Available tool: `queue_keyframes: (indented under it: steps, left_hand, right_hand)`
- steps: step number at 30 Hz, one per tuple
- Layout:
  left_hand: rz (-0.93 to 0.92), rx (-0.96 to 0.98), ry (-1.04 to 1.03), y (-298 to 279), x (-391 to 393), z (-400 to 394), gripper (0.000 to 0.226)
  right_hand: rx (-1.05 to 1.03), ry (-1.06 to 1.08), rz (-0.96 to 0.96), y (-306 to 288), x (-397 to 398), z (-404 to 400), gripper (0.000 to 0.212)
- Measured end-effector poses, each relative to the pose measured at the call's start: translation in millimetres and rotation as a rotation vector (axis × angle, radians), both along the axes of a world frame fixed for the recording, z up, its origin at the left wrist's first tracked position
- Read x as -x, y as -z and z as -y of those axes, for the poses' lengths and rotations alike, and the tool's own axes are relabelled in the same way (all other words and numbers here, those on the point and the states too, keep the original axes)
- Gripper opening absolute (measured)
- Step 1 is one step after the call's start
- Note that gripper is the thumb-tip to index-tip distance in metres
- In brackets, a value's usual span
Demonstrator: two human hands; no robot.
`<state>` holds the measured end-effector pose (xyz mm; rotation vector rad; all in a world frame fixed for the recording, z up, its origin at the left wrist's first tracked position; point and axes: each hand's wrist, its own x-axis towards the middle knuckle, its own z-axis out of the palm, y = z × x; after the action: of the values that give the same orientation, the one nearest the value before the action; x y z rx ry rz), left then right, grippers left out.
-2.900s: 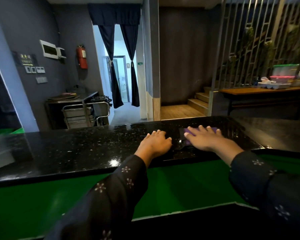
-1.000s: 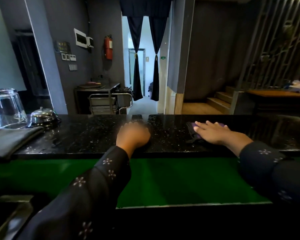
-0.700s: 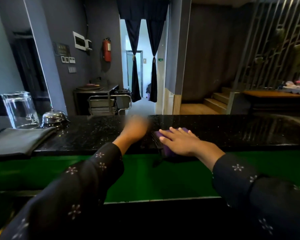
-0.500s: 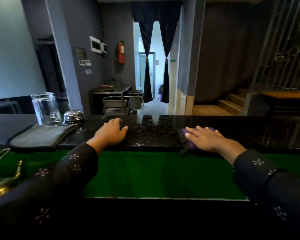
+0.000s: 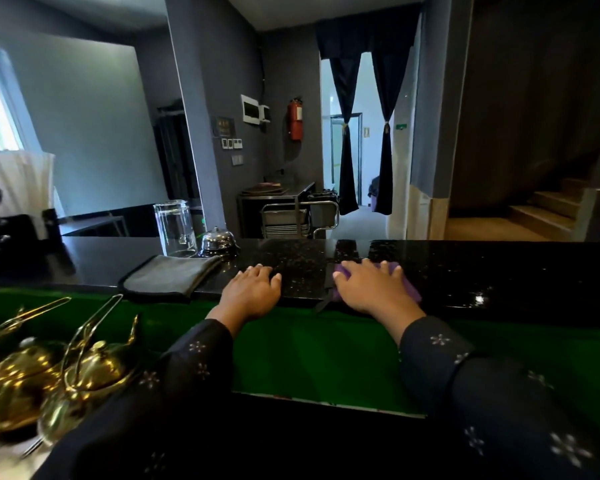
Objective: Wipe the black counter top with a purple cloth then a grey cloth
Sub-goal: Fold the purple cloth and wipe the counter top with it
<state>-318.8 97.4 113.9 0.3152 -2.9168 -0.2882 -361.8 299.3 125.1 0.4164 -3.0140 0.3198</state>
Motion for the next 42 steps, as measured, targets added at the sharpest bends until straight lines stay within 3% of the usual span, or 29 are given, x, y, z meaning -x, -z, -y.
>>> queue_keyframes:
  steps: [3, 8, 14, 23, 28, 35, 39, 42]
  left_hand:
    - [0.047, -0.013, 0.022, -2, 1, 1, 0.057]
    - [0.182, 0.059, 0.168, -26, -3, 36, 0.053]
    - [0.162, 0.191, 0.189, -37, 1, 110, 0.048]
    - [0.09, 0.046, 0.218, -17, 24, 130, 0.048]
    - [0.13, 0.066, 0.251, -16, 23, 135, 0.05]
    - [0.141, 0.086, 0.257, -16, 23, 130, 0.052]
    - [0.153, 0.06, 0.25, -16, 24, 129, 0.052]
    - [0.146, 0.056, 0.252, -17, 24, 130, 0.053]
  right_hand:
    - [0.015, -0.051, -0.033, 2, -11, 28, 0.05]
    - [-0.027, -0.044, 0.155, -4, -12, 37, 0.059]
    - [-0.092, -0.192, 0.167, -4, -22, 106, 0.056]
    - [-0.084, -0.115, 0.207, -11, 34, 203, 0.054]
    - [-0.066, -0.119, 0.198, -10, 73, 160, 0.054]
    - [-0.08, 0.306, 0.241, -10, 112, 18, 0.055]
    - [-0.058, 0.309, 0.252, -12, 107, 29, 0.055]
    - [-0.075, 0.175, 0.223, -12, 92, 76, 0.056]
